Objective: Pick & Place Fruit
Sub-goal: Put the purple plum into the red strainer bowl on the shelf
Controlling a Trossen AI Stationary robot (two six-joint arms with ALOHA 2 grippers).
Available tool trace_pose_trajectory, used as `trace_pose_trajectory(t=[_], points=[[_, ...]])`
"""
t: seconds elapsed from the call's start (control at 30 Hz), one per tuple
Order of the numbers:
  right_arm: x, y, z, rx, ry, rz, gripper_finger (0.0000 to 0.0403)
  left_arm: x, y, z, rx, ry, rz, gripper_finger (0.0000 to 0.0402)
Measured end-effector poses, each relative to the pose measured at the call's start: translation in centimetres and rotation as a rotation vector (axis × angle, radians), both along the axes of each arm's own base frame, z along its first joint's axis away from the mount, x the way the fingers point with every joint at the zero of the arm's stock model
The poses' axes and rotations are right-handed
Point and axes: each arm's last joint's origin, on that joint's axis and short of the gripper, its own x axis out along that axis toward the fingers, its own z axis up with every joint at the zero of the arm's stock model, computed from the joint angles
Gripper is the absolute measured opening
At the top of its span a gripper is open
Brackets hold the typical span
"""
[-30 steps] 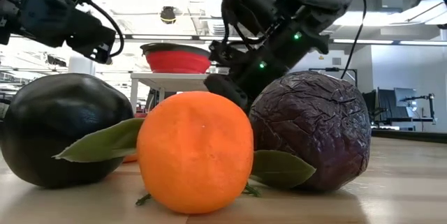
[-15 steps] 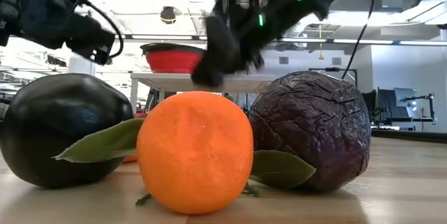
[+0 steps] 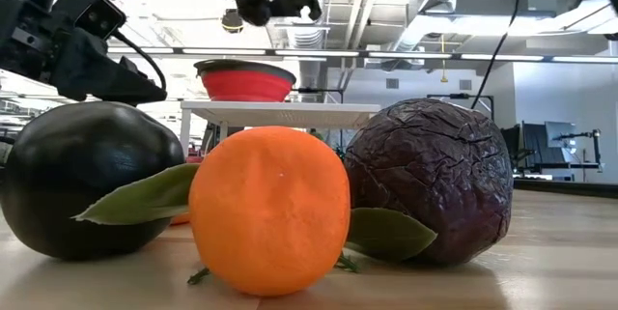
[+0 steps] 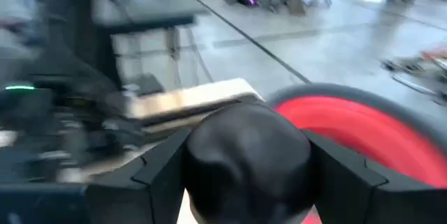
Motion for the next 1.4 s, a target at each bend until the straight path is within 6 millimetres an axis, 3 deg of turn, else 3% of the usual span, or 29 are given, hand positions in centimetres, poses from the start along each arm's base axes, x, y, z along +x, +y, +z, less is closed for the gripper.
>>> trace_pose_trajectory(t=[0.13,0.23,0.5,0.77,1.4], points=[[1.7,-4.7,0.7,0.039,0.008,-0.005,0.0239,0.0,0.0,0.0,0.000,-0.001,0.000,0.0117],[3.2,-7.7,-0.5,0.100,0.013,0.019,0.0240,0.0,0.0,0.0,-0.001,-0.003,0.000,0.0117],[6.4,-12.3,-4.0,0.194,0.024,0.053,0.0240,0.0,0.0,0.0,-0.001,-0.004,0.000,0.0117],[7.7,-12.5,-6.4,0.205,0.062,0.066,0.0240,0.0,0.0,0.0,-0.001,-0.005,0.000,0.0117],[7.5,-12.9,-6.5,0.211,0.077,0.053,0.0244,0.0,0.0,0.2,-0.005,-0.017,-0.001,0.0117]])
